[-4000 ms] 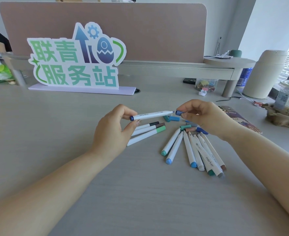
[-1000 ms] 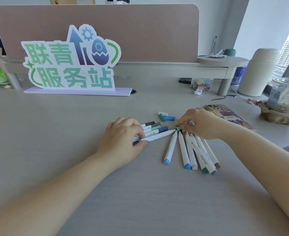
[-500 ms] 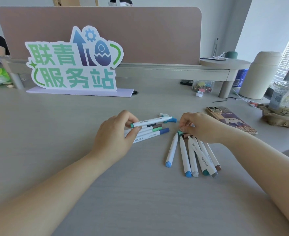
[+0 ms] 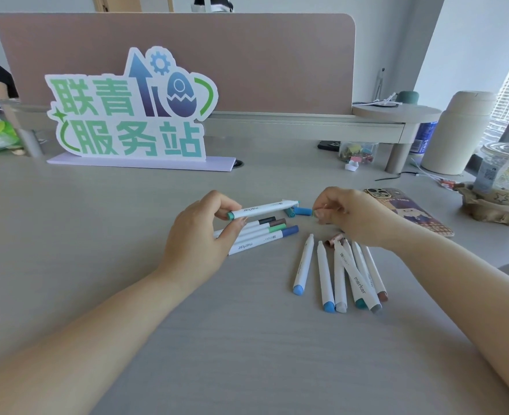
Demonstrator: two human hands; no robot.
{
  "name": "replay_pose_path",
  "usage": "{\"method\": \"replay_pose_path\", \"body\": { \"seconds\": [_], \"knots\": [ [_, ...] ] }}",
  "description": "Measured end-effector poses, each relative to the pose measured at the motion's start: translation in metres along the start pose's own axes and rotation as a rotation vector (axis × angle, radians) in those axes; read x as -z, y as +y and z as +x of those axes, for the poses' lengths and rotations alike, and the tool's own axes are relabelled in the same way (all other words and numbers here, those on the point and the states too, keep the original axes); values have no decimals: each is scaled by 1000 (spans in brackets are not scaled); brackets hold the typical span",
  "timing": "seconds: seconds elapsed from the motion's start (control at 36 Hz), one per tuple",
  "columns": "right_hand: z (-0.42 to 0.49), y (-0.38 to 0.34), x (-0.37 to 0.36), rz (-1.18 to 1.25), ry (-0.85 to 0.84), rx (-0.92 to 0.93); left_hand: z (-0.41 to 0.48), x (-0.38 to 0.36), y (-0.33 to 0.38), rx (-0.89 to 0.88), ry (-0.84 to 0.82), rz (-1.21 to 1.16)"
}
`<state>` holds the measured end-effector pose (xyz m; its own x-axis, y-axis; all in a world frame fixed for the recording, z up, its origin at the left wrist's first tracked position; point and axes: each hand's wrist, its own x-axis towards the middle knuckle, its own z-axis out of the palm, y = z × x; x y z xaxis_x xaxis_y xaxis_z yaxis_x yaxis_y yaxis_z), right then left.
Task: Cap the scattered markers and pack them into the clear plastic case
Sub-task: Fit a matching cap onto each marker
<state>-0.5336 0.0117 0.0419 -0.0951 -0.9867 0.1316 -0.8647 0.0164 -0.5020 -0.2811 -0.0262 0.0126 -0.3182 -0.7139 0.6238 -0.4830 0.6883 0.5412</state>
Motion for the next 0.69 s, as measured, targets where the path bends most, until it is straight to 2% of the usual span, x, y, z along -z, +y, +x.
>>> {"method": "replay_pose_path", "body": {
  "seconds": [0.25, 0.69],
  "knots": [
    [-2, -4, 7, 218, 31, 41, 4, 1, -7, 92, 30, -85],
    [-7, -11, 6, 289, 19, 121, 3, 1, -2, 98, 8, -187]
  ]
}}
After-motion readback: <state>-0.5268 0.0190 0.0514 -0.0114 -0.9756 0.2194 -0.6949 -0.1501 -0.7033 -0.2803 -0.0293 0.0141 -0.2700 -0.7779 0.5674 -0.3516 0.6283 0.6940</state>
